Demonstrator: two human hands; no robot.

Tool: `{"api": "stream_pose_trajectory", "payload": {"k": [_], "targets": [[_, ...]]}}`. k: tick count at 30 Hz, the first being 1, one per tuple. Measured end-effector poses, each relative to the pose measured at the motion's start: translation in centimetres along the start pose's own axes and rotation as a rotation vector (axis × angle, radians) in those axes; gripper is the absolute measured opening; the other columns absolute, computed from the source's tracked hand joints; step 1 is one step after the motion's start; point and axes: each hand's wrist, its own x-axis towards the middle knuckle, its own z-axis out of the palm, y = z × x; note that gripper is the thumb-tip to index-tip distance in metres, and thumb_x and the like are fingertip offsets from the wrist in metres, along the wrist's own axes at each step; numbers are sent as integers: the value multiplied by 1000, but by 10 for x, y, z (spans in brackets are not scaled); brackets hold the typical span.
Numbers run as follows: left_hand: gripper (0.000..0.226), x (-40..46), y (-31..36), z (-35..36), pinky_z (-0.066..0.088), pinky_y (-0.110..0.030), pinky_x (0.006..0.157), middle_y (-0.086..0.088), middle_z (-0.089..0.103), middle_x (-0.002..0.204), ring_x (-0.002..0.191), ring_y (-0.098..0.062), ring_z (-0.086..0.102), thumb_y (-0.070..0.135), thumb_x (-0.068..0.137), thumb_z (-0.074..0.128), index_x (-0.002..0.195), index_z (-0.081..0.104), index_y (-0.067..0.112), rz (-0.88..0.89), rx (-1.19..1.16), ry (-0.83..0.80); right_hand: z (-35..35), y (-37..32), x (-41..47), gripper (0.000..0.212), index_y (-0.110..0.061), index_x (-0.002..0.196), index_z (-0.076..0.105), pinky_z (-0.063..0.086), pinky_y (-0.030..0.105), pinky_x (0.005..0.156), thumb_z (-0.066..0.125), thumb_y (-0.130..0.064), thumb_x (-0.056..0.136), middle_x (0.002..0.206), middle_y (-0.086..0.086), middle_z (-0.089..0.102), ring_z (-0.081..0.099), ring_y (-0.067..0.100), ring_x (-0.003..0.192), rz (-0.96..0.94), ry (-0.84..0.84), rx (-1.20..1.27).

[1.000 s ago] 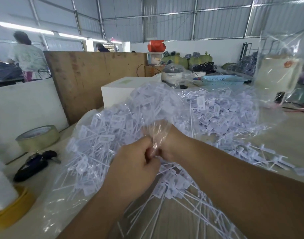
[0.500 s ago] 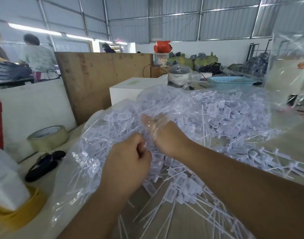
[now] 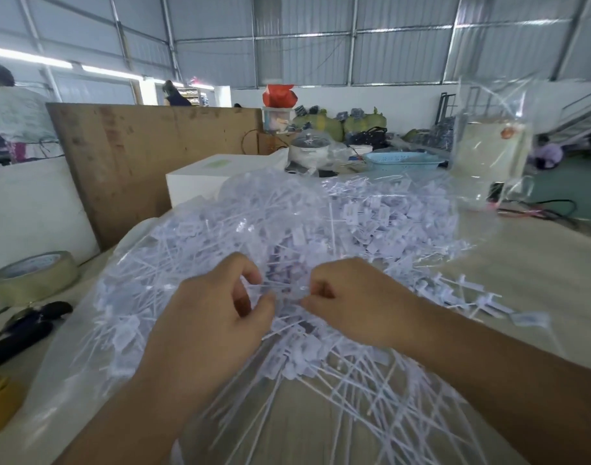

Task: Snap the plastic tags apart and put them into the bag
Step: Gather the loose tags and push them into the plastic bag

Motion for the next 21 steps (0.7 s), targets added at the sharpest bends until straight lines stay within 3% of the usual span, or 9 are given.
{"api": "stream_pose_trajectory", "payload": {"k": [3,6,8,10,12,14,16,18,21], "targets": [[18,-8,32,1,42,-30,40,9,54,62,49,-9,53,57,79,46,83,41,41,161,27,-12,-12,29,-49,24,-26,82,54,48,32,69,52,-48,91,82,-10,51,53,9,75,107,102,-115],[19,-13,57,13,41,-28,40,7,40,51,44,-8,46,56,83,42,80,41,37,257,157,-144,-21,46,-87,45,-24,109,51,42,30,83,45,-63,88,108,-6,46,46,16,105,274,93,-248],[27,-12,66,27,48,-29,57,14,48,68,65,-4,51,60,86,39,84,45,35,241,258,-306,-22,59,-106,70,-22,126,43,41,36,95,37,-76,82,128,2,39,38,24,122,426,28,-309],[44,-10,72,42,48,-30,81,17,52,99,95,-8,51,72,83,37,103,49,35,138,358,-476,-21,69,-120,88,-20,133,36,40,43,100,32,-86,74,139,8,32,33,30,129,565,-55,-287],[74,-9,81,57,44,-37,97,10,47,131,120,-16,45,82,77,40,131,41,32,-8,400,-661,-12,73,-127,89,-18,133,35,39,46,101,41,-84,74,137,12,37,37,33,126,620,-9,-227],[90,-8,94,72,39,-44,104,3,37,146,130,-23,39,85,72,44,142,31,29,-96,413,-747,-5,73,-130,83,-18,131,38,38,48,101,45,-79,76,132,10,43,40,32,122,618,62,-233],[83,-6,108,85,41,-47,101,0,41,141,126,-26,43,80,74,48,137,36,28,-123,423,-740,-2,75,-128,82,-19,135,37,38,45,101,39,-78,79,134,6,42,37,29,126,549,69,-171],[57,-2,120,91,49,-44,91,1,50,120,108,-24,52,66,78,53,118,46,26,-134,409,-710,-10,76,-129,81,-21,139,36,39,40,99,41,-76,80,138,2,38,38,23,128,451,66,12],[46,5,130,90,50,-41,88,3,54,113,102,-23,56,57,82,49,115,51,25,-135,437,-672,-35,85,-137,74,-24,141,39,39,33,96,46,-69,83,141,-1,40,44,19,125,424,235,78]]}}
